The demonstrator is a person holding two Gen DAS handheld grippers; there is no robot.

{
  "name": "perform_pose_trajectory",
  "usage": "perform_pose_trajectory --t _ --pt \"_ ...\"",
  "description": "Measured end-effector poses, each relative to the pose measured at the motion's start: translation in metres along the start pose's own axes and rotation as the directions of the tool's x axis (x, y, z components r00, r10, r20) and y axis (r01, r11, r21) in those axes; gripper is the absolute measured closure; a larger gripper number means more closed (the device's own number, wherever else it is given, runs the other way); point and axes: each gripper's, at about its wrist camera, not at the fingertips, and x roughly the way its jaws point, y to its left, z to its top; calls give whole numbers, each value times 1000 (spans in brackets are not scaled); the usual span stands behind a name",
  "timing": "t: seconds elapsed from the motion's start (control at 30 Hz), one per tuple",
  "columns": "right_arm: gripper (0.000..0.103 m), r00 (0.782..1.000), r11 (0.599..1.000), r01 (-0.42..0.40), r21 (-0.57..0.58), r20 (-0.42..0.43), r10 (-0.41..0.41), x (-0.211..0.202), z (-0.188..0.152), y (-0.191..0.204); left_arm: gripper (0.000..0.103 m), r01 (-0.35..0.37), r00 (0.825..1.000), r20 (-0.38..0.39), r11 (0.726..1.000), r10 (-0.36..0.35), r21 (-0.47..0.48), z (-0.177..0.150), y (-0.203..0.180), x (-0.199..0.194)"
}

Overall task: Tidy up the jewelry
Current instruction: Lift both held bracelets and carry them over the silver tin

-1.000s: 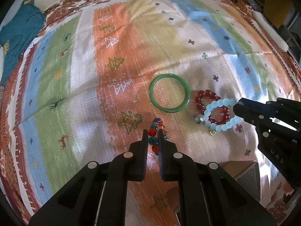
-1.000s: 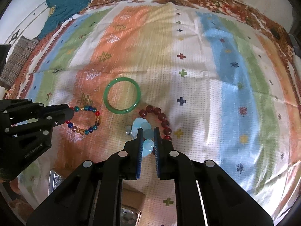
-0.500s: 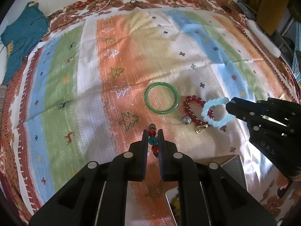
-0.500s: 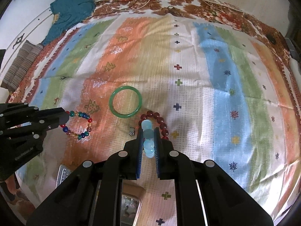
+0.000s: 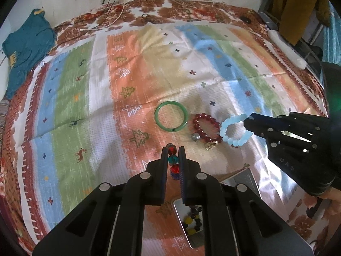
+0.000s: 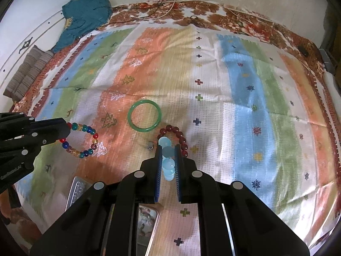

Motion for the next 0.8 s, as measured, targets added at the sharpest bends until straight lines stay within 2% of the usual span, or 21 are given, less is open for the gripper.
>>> perform_pose_trajectory --t 0.17,0.5,0.8 --pt "91 1000 1000 17 -20 17 -17 -9 -6 3 94 10 1000 19 1000 -10 16 -5 -9 -10" --pt "91 999 999 -18 -28 49 19 -31 -18 11 94 28 998 50 999 -30 41 -20 -23 -29" --pt "91 997 998 -33 -58 70 37 -49 -34 25 94 49 996 69 999 -51 22 -35 -21 -42"
